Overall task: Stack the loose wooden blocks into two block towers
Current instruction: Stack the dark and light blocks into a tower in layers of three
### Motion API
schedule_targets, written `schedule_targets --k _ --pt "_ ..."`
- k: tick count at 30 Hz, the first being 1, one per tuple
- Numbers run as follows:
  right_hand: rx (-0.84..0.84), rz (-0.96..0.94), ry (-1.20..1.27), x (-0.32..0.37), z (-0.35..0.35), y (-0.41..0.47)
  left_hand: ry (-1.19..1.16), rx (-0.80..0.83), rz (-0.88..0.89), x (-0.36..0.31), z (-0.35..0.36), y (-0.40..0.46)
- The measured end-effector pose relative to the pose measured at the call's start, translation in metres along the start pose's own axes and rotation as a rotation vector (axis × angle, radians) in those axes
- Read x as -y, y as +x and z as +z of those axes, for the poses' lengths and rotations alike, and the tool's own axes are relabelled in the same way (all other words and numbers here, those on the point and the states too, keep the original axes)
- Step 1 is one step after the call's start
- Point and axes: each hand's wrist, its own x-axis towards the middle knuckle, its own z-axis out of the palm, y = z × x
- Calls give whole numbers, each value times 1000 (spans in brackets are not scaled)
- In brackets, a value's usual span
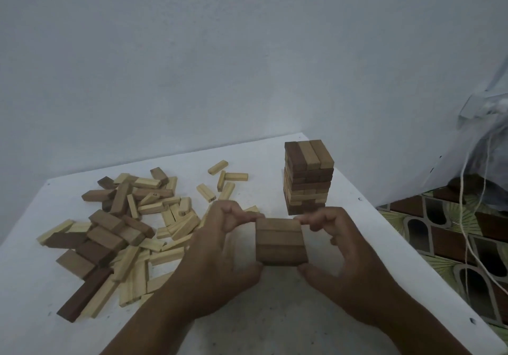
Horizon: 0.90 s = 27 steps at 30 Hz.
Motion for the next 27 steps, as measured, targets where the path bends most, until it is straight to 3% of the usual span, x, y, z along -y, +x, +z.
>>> schedule_targets --k 9,13,27 --pt "-245 -131 222 28 -47 36 -233 -113 73 -54 -13 37" --pt "-223 -87 327 21 -60 63 -183 -160 84 -73 -8 64" --pt "-74 109 324 -14 -73 112 -175 -110 -28 -51 15 117"
